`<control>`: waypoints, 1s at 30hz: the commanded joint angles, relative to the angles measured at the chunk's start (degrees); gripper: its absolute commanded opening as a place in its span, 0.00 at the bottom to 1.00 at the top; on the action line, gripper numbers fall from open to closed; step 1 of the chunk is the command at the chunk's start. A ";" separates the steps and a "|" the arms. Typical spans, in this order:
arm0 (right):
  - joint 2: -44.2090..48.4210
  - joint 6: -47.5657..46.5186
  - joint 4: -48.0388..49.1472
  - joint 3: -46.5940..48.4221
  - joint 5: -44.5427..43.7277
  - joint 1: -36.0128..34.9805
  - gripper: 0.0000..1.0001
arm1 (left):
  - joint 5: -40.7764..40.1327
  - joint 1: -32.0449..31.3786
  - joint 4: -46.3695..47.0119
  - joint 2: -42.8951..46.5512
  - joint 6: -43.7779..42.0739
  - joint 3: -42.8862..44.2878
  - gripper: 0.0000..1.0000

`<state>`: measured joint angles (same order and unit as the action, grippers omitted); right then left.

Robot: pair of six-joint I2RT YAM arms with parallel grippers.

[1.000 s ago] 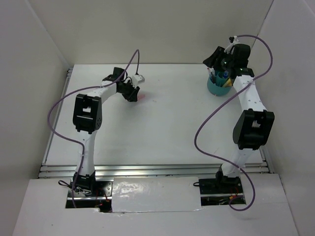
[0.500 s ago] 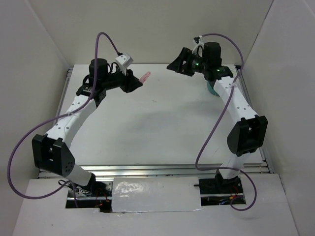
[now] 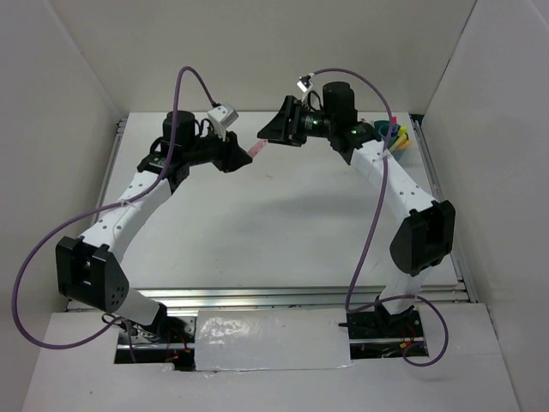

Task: Sort the stationery into containers
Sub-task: Pick up the stationery from the storage box.

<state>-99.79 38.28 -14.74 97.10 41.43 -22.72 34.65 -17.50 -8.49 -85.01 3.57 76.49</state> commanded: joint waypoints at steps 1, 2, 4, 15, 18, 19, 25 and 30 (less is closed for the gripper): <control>-0.05 0.83 3.05 -0.59 0.85 -0.30 0.64 | 0.41 -0.35 1.72 3.01 1.61 0.07 0.11; -0.23 0.83 2.62 -0.86 0.32 -0.57 0.63 | 0.41 -0.35 1.64 3.18 1.70 -0.02 0.11; -0.58 0.83 2.00 -2.00 -0.38 -0.66 0.61 | 0.59 -0.43 1.81 3.19 1.88 0.06 0.11; -0.50 2.50 3.58 -4.02 1.46 -0.57 0.50 | 2.43 -1.05 2.43 2.75 2.40 -0.02 0.10; -0.32 4.33 4.89 -4.64 2.60 -0.66 0.45 | 2.70 -1.31 2.43 2.57 2.14 0.24 0.11; -0.15 4.69 5.16 -4.81 2.95 -0.66 0.44 | 2.70 -1.40 2.43 2.48 1.97 0.33 0.11; 0.03 8.21 7.62 -6.92 5.77 -0.57 0.26 | 0.95 -3.24 0.76 2.31 -0.41 1.20 0.12; 0.82 7.34 7.01 -7.54 5.77 0.57 0.00 | -3.09 -5.27 -1.17 1.34 -1.64 3.14 0.45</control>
<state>-100.79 45.87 -9.78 89.91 45.84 -22.55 31.55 -20.97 -11.20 -83.88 2.92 76.51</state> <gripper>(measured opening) 0.227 0.435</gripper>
